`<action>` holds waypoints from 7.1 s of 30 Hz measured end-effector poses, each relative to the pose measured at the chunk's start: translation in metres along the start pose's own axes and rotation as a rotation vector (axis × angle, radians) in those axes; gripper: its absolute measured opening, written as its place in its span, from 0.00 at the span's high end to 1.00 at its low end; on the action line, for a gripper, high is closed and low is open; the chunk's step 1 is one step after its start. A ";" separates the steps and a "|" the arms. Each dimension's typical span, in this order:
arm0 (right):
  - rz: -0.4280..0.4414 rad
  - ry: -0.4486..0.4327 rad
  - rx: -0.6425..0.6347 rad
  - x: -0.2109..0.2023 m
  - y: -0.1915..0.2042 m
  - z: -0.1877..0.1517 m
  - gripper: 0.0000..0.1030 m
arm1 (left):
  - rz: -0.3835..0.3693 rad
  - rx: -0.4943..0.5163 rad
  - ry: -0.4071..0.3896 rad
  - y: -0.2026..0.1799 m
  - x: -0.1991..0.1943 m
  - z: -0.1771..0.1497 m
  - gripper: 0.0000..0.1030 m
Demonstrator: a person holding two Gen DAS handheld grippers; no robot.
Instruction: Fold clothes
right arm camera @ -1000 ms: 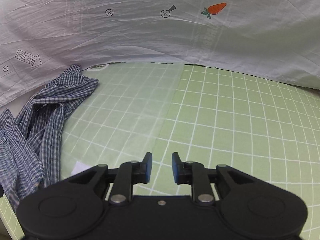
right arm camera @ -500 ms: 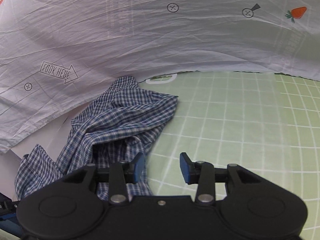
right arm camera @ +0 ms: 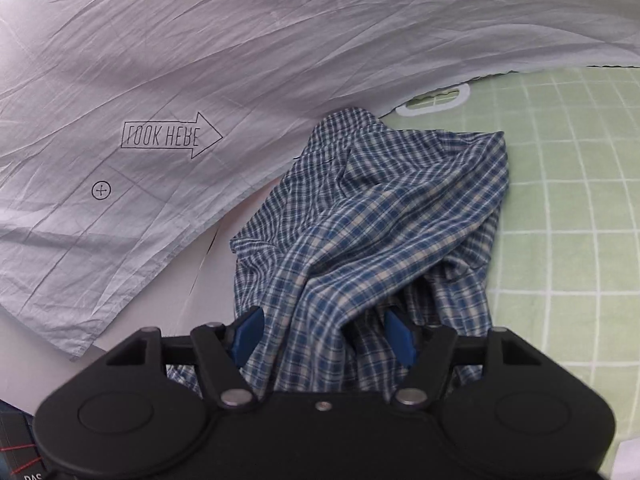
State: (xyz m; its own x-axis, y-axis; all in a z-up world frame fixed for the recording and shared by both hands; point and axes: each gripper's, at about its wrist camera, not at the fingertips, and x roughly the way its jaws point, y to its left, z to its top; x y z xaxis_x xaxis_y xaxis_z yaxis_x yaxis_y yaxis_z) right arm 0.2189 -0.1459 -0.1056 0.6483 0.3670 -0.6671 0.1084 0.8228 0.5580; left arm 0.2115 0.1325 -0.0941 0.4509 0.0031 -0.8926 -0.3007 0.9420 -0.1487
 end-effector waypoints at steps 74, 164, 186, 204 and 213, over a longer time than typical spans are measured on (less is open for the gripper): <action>-0.909 -0.374 0.253 -0.486 -0.460 -0.121 0.19 | -0.058 0.194 -0.145 -0.195 -0.178 -0.283 0.50; -0.876 -0.197 -0.092 -0.346 -0.336 -0.062 0.01 | -0.144 0.371 -0.341 -0.216 -0.142 -0.138 0.24; -0.507 -0.041 -0.342 -0.218 -0.380 0.057 0.15 | -0.262 0.876 -0.057 -0.368 0.028 -0.130 0.24; -0.421 0.015 -0.429 -0.208 -0.377 0.056 0.97 | -0.386 0.923 -0.088 -0.389 0.042 -0.148 0.96; -0.493 -0.189 -0.397 -0.217 -0.381 0.103 0.98 | -0.470 0.821 -0.289 -0.428 0.022 -0.109 0.97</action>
State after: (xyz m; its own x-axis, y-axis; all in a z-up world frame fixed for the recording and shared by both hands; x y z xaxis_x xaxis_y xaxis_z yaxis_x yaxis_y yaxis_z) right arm 0.1146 -0.5839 -0.1229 0.7190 -0.1465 -0.6794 0.1639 0.9857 -0.0391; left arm 0.2586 -0.3077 -0.0964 0.5960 -0.4519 -0.6638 0.5885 0.8082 -0.0219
